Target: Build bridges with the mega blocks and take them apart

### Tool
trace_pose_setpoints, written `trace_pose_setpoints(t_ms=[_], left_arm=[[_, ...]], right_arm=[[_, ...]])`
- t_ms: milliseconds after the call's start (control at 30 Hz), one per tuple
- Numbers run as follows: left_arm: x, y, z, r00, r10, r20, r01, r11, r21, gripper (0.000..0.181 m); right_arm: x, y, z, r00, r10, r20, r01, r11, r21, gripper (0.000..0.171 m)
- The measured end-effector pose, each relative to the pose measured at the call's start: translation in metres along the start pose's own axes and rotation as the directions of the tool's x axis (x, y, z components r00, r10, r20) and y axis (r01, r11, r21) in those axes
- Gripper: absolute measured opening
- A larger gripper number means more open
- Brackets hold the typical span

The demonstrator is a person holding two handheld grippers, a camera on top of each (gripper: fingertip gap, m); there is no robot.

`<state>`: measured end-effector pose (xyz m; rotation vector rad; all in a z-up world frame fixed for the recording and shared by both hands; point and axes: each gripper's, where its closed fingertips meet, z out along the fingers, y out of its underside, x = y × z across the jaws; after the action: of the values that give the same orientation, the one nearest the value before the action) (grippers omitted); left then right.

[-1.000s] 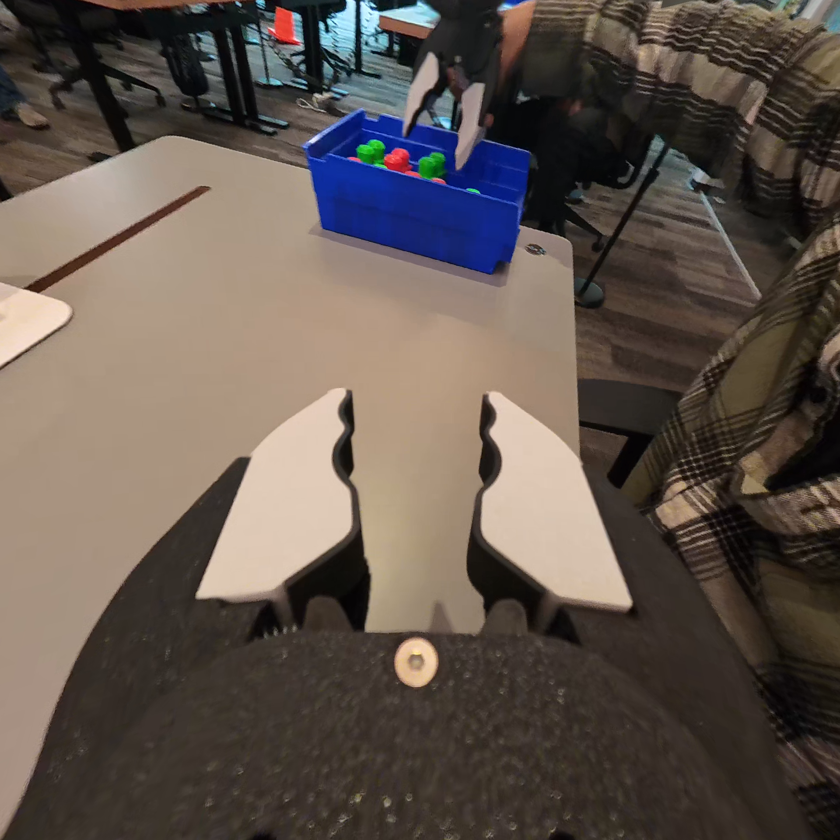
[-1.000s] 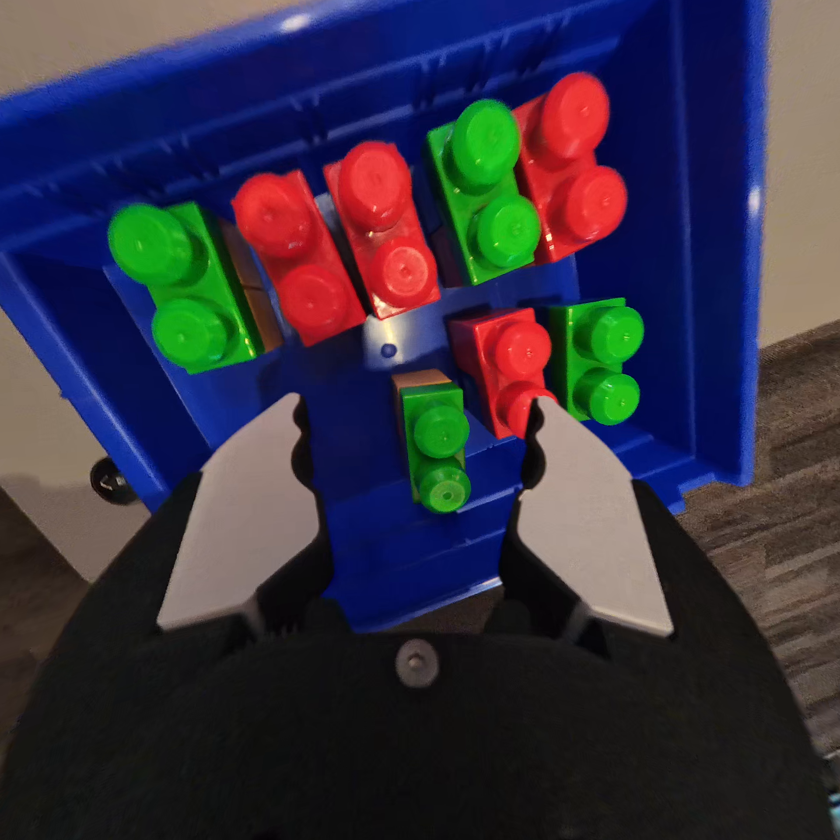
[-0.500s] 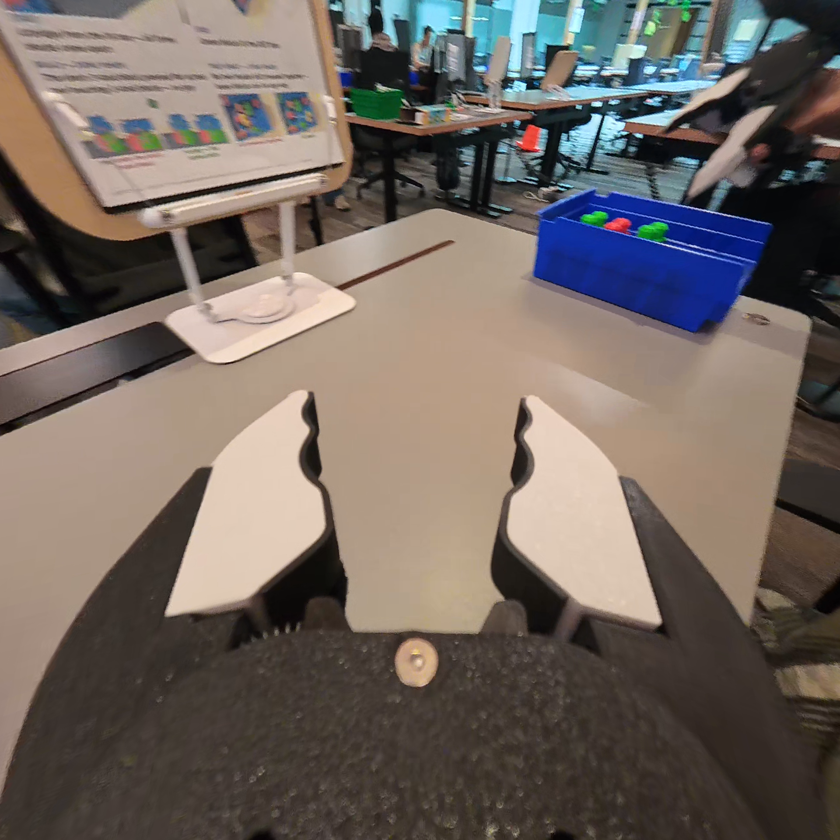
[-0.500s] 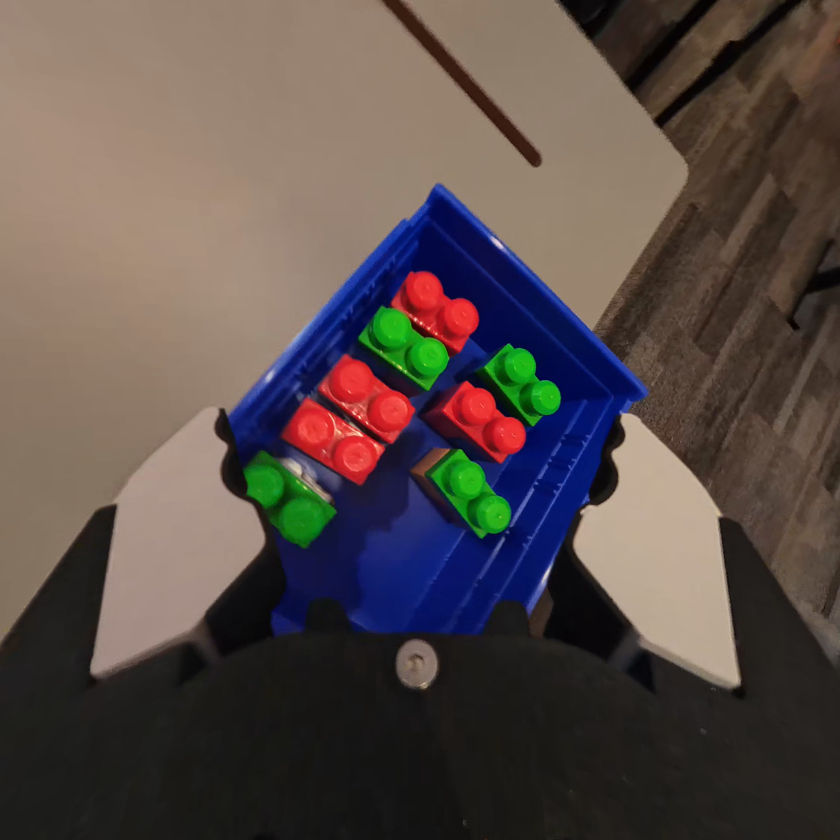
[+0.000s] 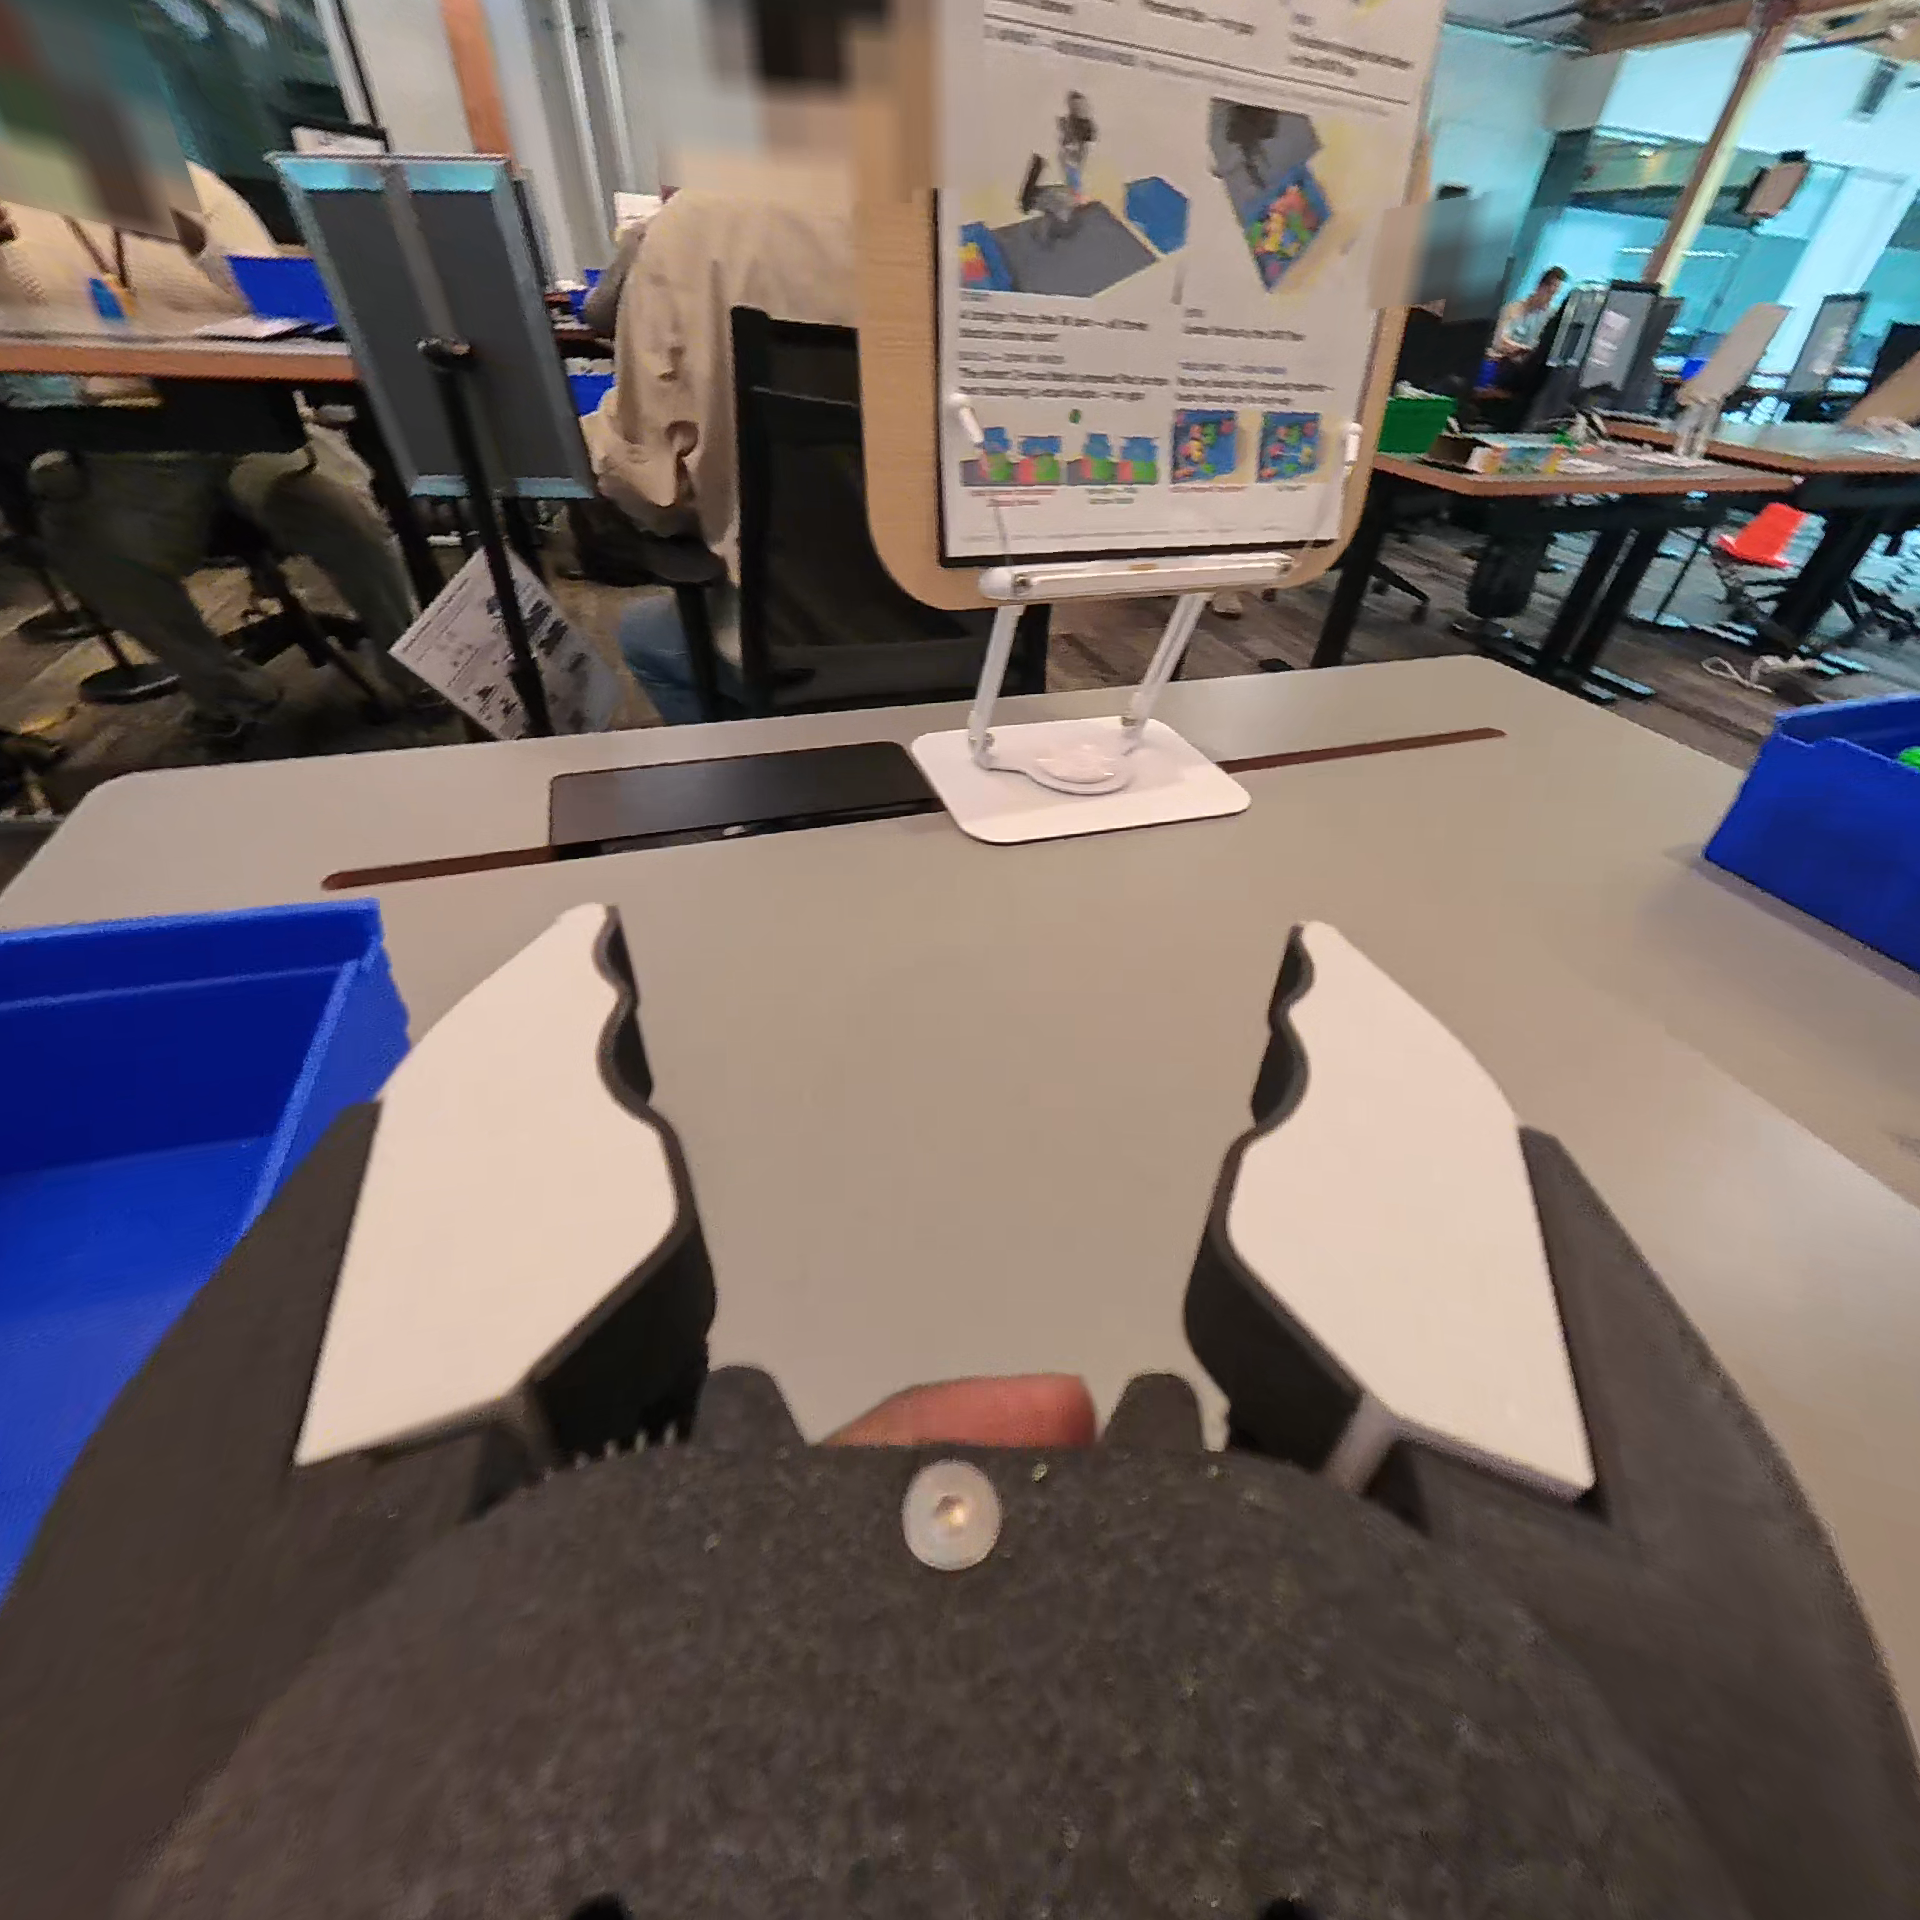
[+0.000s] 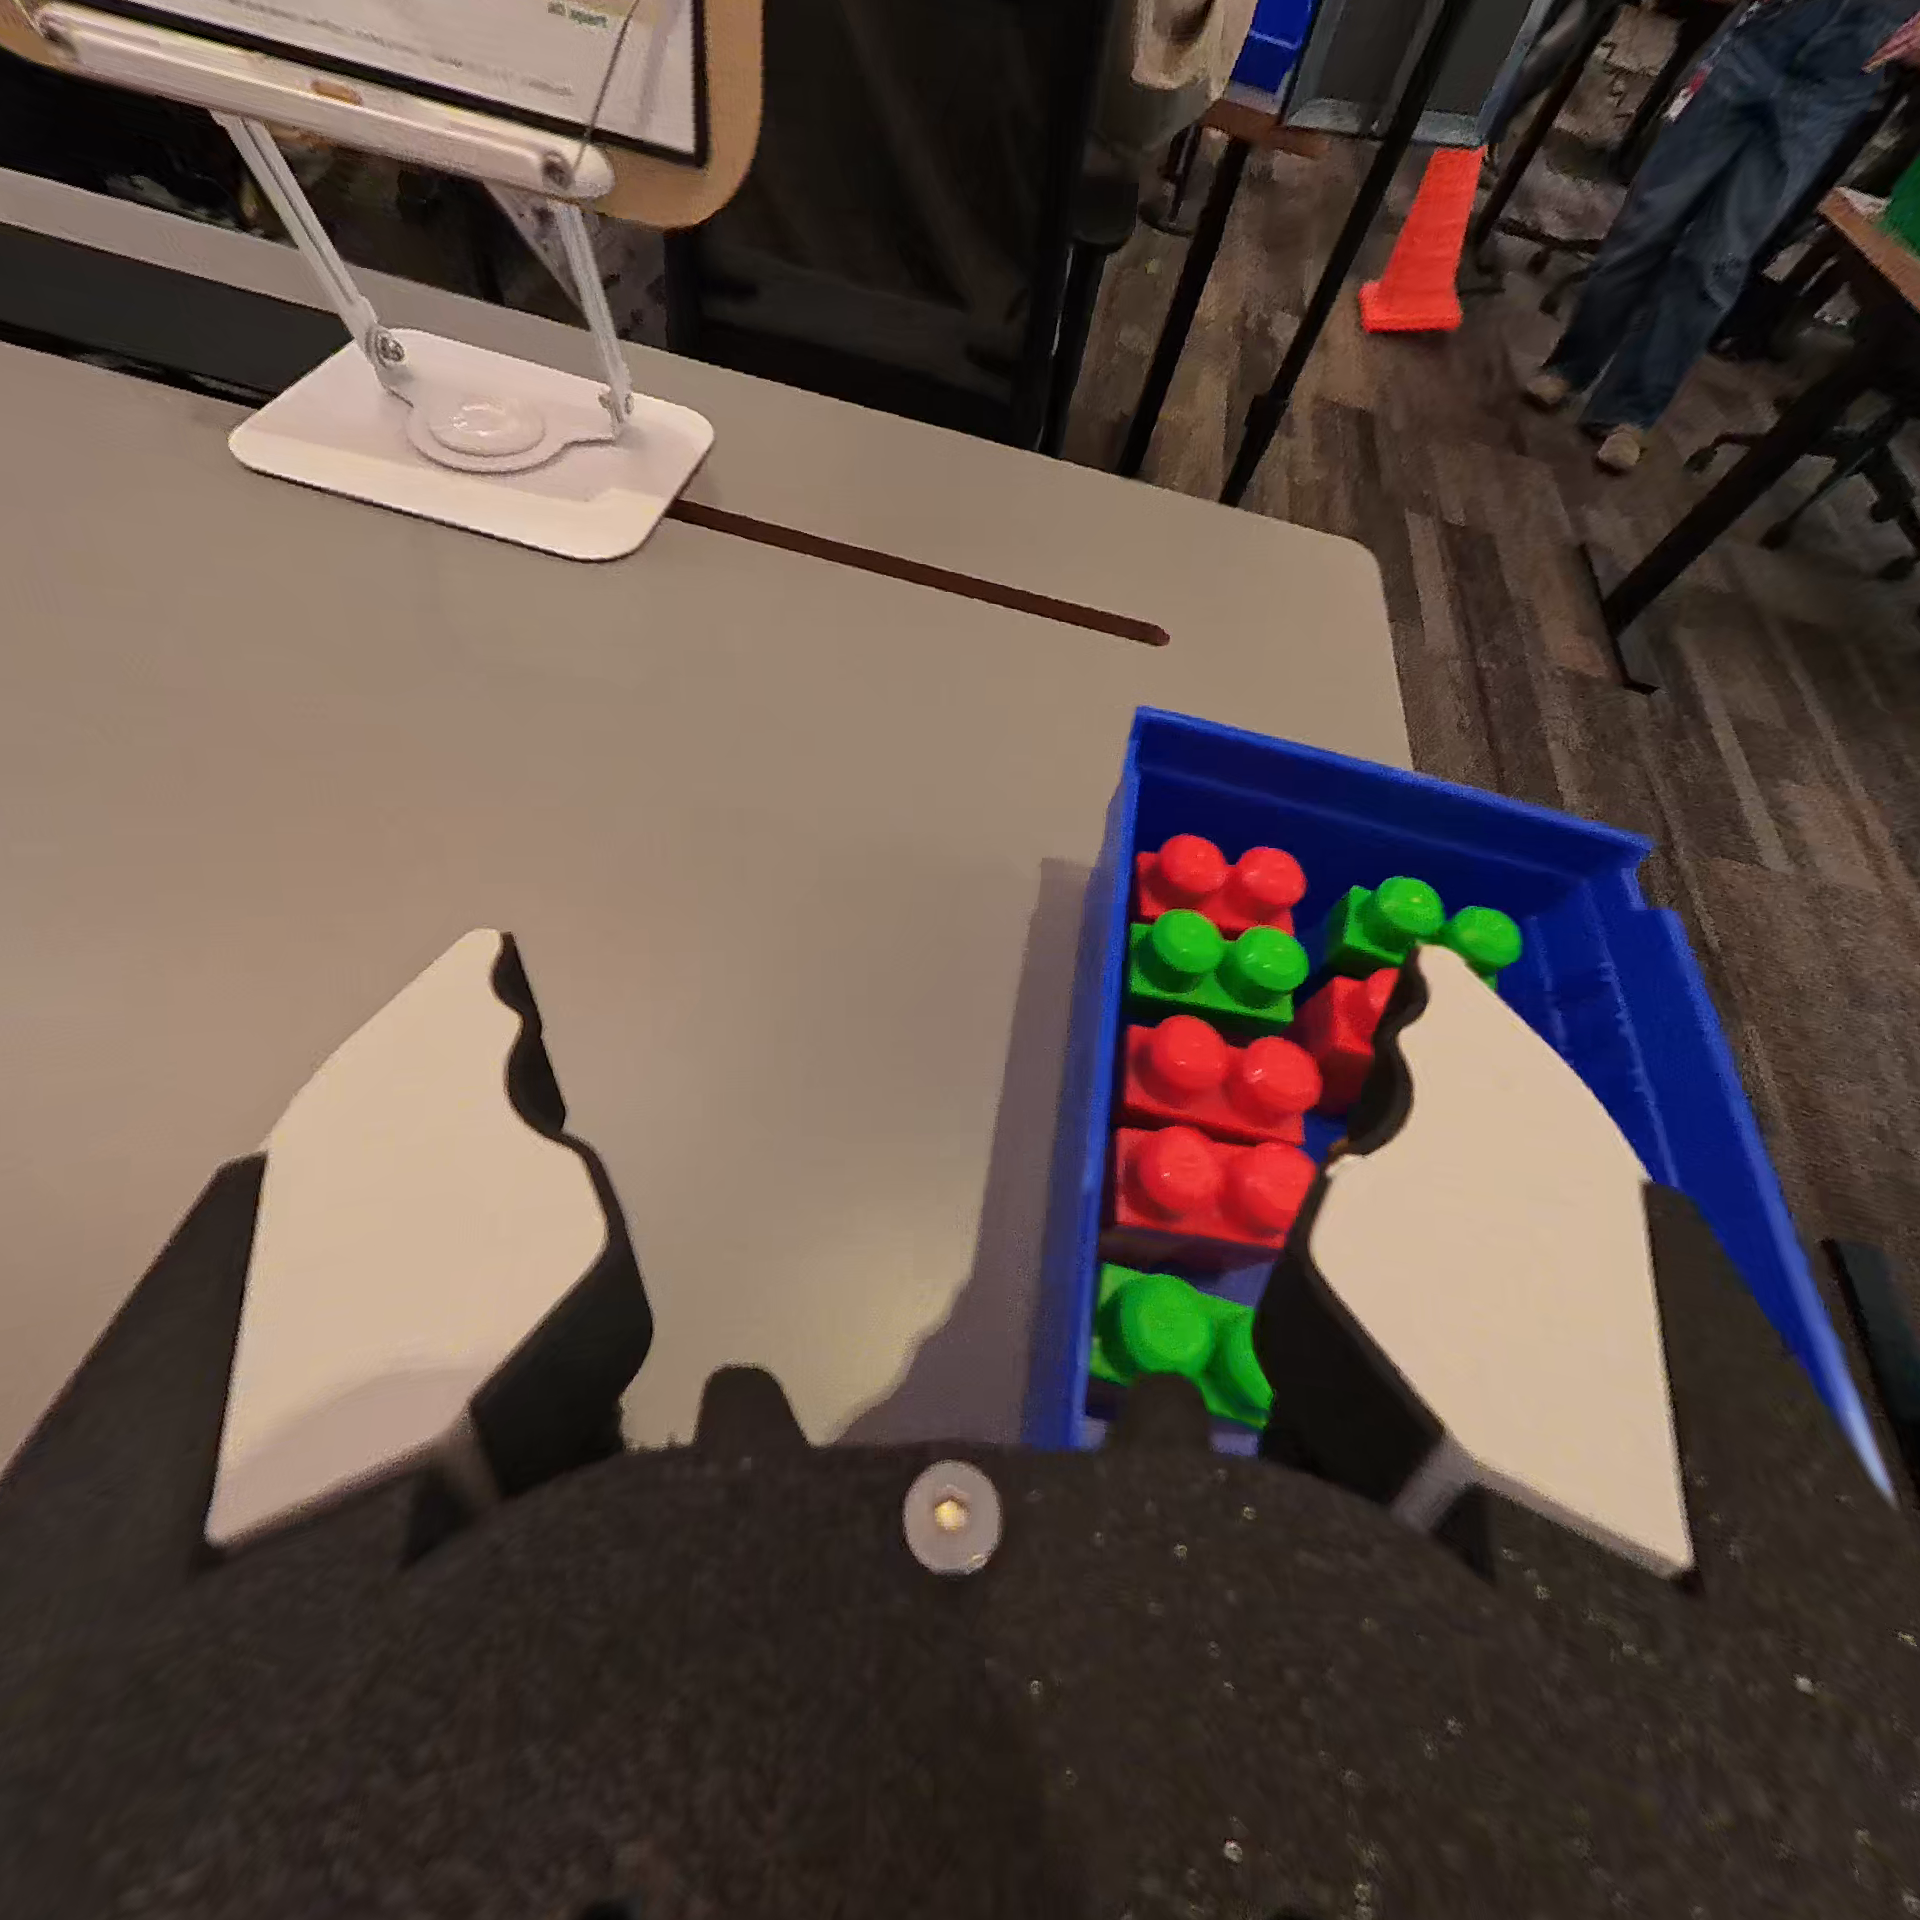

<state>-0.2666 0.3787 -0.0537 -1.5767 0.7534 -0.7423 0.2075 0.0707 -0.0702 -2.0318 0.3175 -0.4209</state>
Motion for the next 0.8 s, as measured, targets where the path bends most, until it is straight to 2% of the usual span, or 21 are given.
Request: trace_pose_setpoints(t_ms=[167,333,433,533,800], left_arm=[[-0.012,0.001,0.000,0.997,-0.042,0.061,0.041,0.999,0.012,0.117],[-0.025,0.007,0.003,0.980,-0.142,0.142,0.141,0.990,0.013,0.115],[-0.032,0.012,0.000,0.970,-0.162,0.182,0.164,0.986,0.001,0.114],[-0.045,0.015,-0.005,0.951,-0.160,0.263,0.168,0.986,-0.007,0.111],[-0.059,0.028,-0.016,0.916,-0.079,0.393,0.120,0.990,-0.080,0.114]], right_arm=[[-0.030,0.020,0.012,0.998,0.035,-0.056,-0.034,0.999,0.011,0.146],[-0.043,0.020,0.018,0.988,0.123,-0.096,-0.113,0.988,0.103,0.129],[-0.048,0.017,0.021,0.983,0.156,-0.097,-0.141,0.980,0.140,0.127],[-0.053,0.012,0.022,0.984,0.150,-0.092,-0.133,0.977,0.167,0.121],[-0.065,0.002,0.024,0.986,0.112,-0.126,-0.086,0.977,0.195,0.110]])
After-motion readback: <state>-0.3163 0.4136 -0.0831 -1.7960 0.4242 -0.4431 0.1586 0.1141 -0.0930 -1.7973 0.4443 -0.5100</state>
